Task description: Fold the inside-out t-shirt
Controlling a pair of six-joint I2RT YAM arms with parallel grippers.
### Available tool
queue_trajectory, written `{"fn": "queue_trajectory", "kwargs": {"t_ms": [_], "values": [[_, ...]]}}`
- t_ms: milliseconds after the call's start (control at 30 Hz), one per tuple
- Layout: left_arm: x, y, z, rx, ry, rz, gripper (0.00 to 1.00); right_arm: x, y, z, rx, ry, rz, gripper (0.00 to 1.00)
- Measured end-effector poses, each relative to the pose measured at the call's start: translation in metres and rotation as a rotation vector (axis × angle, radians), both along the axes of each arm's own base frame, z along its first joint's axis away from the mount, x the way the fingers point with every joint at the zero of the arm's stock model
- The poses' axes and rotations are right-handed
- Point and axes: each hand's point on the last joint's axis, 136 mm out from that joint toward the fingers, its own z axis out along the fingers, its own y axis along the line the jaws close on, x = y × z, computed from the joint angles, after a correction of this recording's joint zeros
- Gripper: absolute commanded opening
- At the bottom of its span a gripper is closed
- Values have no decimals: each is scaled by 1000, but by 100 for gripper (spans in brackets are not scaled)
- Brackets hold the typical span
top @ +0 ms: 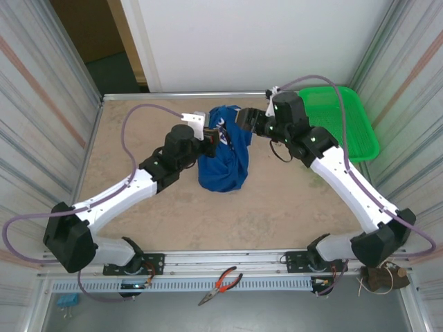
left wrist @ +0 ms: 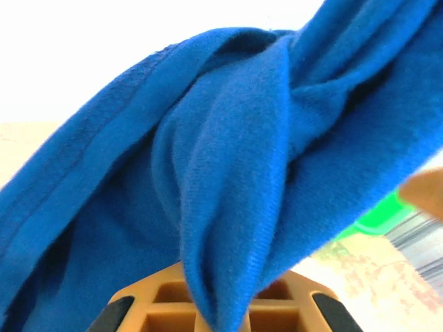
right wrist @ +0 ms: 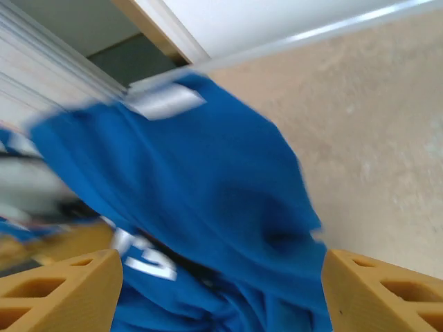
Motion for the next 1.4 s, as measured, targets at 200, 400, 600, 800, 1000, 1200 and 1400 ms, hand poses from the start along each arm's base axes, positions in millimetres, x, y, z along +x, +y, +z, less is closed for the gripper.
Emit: {"fn": "queue_trajectory", "kwargs": {"t_ms": [200,400,600,800,1000,1200,1400], "values": [[-4,6,16,-59,30,-44,0,-8,24,-44,-36,42,33,77],[-14,-1,10,-66,81,-124,0,29,48,-54,-33,44,22,13],[-18,2,18,-169,122,-251,0,92,-22,-62,36,76,-200,0],[-23,11,30,-332,136,-369,0,117,-58,-128,66,262,-251,41],[-37,6,52,-387,97,-485,0,54,-53,-148,74,351,-171,63],[-50,0,62,-408,88,-580,0,4,-30,-20,152,2,22,81],[-52,-7,73,-420,92,-651,0,2,13,32,173,-172,253,83]]}}
